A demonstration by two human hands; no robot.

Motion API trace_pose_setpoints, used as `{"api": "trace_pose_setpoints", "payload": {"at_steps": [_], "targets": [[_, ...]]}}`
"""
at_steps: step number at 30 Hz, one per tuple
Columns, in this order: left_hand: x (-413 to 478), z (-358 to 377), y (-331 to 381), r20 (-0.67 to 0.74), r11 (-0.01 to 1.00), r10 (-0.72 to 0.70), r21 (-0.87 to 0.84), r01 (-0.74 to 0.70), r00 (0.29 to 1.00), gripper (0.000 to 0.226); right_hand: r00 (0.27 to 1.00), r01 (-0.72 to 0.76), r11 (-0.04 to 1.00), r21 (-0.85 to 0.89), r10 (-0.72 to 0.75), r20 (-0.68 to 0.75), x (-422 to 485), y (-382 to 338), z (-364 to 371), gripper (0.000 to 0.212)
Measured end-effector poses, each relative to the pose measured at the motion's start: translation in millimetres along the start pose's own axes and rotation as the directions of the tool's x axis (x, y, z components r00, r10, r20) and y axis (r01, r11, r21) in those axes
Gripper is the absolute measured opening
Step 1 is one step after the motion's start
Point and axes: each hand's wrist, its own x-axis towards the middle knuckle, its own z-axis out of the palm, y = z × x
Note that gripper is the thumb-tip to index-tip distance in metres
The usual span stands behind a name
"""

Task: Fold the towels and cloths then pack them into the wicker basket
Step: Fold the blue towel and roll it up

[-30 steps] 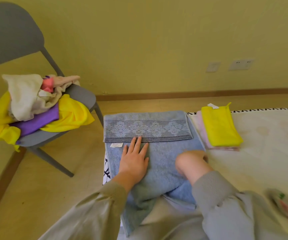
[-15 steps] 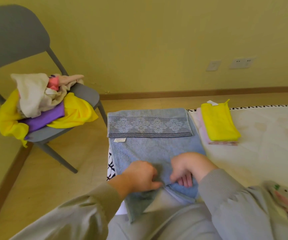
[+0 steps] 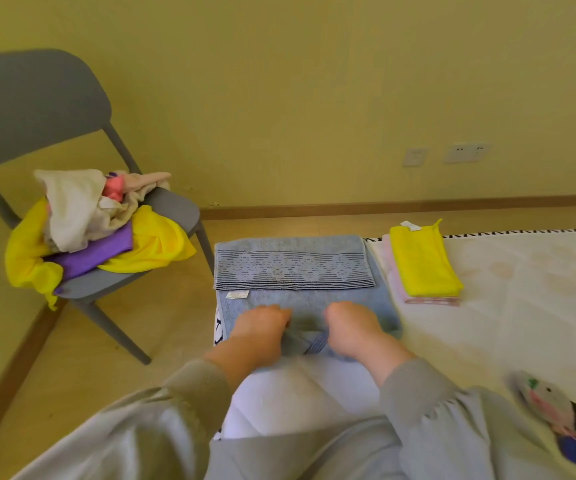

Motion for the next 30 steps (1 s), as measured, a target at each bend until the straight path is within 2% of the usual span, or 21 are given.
{"api": "trace_pose_setpoints", "payload": {"at_steps": [2,3,5,7,9,13,15,17,19,20,21,23,24,25,27,28,29,30], "targets": [[4,1,-1,-0.132,0.993,0.084,0.09,-0.073,0.988,0.034,0.989,-0.039,0.993,0.11,0.054,-0.137,3,-1,-5,0.021],[5,3,-1,-0.193,0.99,0.128,0.081,-0.114,0.973,0.029,0.981,-0.049,0.987,0.154,0.076,-0.177,5,-3,-6,0.02],[7,9,0,-0.276,0.983,0.182,0.014,-0.185,0.944,0.04,0.966,-0.062,0.976,0.209,0.111,-0.233,9,-5,-5,0.019],[10,16,0,-0.245,0.985,0.174,0.06,-0.165,0.954,0.055,0.942,-0.086,0.959,0.268,0.166,-0.291,14,-5,-3,0.018],[13,23,-1,-0.212,0.986,0.134,0.122,-0.11,0.968,0.074,0.903,-0.099,0.912,0.398,0.25,-0.35,18,-3,-1,0.019],[15,28,0,-0.224,0.99,0.044,0.141,-0.012,0.974,0.089,0.788,0.042,0.699,0.714,0.416,-0.453,20,3,-1,0.026],[15,32,-2,-0.239,0.995,0.006,0.102,0.02,0.971,0.084,0.719,0.12,0.588,0.8,0.504,-0.478,20,6,-6,0.028],[15,32,-2,-0.325,0.999,0.039,0.013,-0.037,0.945,0.062,0.678,0.153,0.54,0.827,0.552,-0.486,19,9,-12,0.027],[19,33,-3,-0.53,0.991,0.084,-0.043,-0.125,0.844,0.031,0.667,0.122,0.561,0.819,0.565,-0.486,19,14,-16,0.027],[21,34,-5,-0.584,0.983,0.064,-0.103,-0.152,0.81,0.021,0.663,0.098,0.583,0.807,0.567,-0.49,18,18,-18,0.028],[21,28,-6,-0.576,0.959,0.02,-0.219,-0.178,0.818,0.018,0.657,0.074,0.608,0.791,0.566,-0.497,18,21,-20,0.027],[19,13,-8,-0.452,0.894,-0.125,-0.437,-0.098,0.883,0.023,0.669,-0.035,0.702,0.711,0.545,-0.505,19,28,-26,0.025],[17,4,-9,-0.337,0.852,-0.141,-0.521,-0.059,0.931,0.027,0.713,-0.138,0.779,0.612,0.507,-0.485,19,31,-31,0.023],[13,-6,-11,-0.219,0.809,-0.121,-0.587,-0.032,0.968,0.028,0.777,-0.245,0.846,0.473,0.463,-0.425,18,33,-35,0.023],[4,-28,-10,0.082,0.776,0.035,-0.631,0.024,0.996,0.027,0.914,-0.36,0.925,0.116,0.375,-0.152,13,35,-46,0.026],[-3,-38,-7,0.306,0.811,0.102,-0.576,0.099,0.947,0.025,0.946,-0.323,0.946,-0.023,0.324,0.033,9,37,-50,0.029],[-8,-47,-4,0.524,0.853,0.131,-0.492,0.174,0.841,0.033,0.937,-0.255,0.959,-0.124,0.277,0.215,5,39,-54,0.031],[-10,-51,-2,0.674,0.879,0.142,-0.422,0.22,0.725,0.052,0.892,-0.204,0.963,-0.176,0.257,0.372,-2,39,-58,0.033]]}}
